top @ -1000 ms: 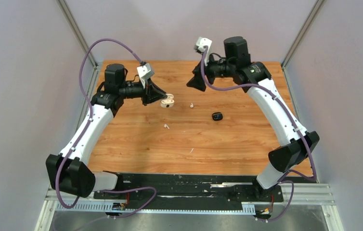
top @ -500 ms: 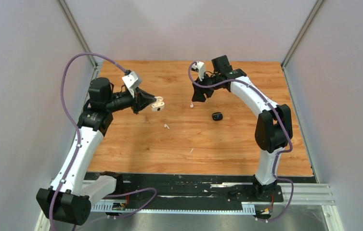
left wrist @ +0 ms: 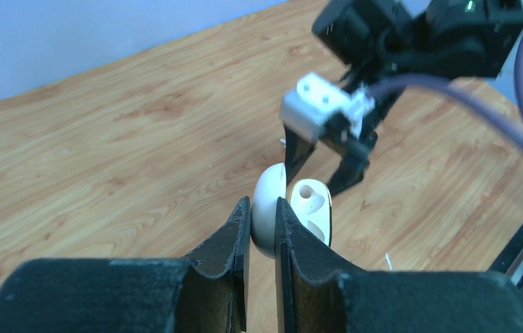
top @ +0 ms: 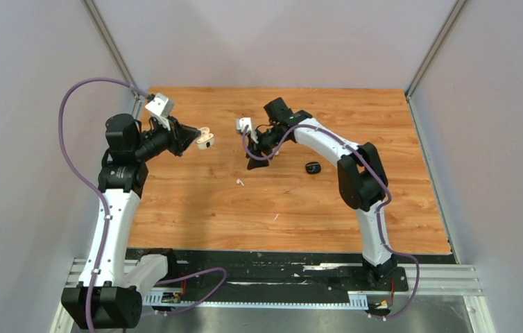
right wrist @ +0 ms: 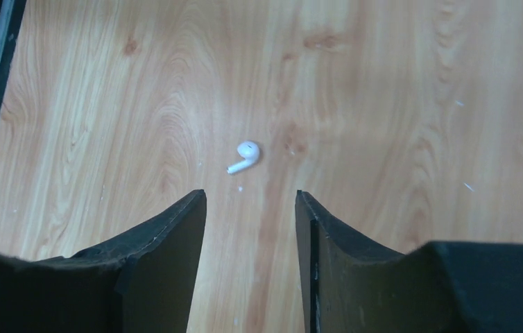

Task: Insert the wireless bluetooth earbuds into the charging case
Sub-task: Pick up the earbud from the center of the board.

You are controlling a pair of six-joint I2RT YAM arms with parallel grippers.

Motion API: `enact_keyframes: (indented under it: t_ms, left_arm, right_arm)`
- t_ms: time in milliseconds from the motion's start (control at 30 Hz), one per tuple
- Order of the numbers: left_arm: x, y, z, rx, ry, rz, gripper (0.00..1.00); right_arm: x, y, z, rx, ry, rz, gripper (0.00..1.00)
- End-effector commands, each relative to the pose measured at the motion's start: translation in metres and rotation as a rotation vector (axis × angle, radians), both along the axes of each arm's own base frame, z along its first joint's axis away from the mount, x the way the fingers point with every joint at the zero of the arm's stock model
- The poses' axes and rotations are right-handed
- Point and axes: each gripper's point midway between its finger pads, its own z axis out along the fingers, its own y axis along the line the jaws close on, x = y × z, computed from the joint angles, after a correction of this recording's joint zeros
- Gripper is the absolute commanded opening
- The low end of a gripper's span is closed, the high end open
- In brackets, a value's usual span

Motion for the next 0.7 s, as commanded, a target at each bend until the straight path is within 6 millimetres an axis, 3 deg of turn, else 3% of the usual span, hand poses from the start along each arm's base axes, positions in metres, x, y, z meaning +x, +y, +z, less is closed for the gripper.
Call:
enact_keyframes:
  t_ms: [0, 233, 400, 667]
  left_arm:
    - [0.002, 0.010, 0.036, -0.030, -0.062, 0.058, 0.00]
    - [-0.002, 0.009, 0.047, -0.034, -0.073, 0.042, 0.00]
    - [-0.001, 0.007, 0.049, -0.045, -0.075, 0.035, 0.00]
    - [0.001, 0.005, 0.046, -0.059, -0.067, 0.025, 0.00]
  right_arm:
    - [-0.009, 0.021, -0.021, -0.008, -0.114, 0.155, 0.52]
    - [-0.002, 0.036, -0.052, -0.058, -0.189, 0.217, 0.49]
    - [-0.012, 0.040, -0.069, -0.088, -0.199, 0.267, 0.44]
    - [-0.025, 0.054, -0.077, -0.090, -0.187, 0.300, 0.41]
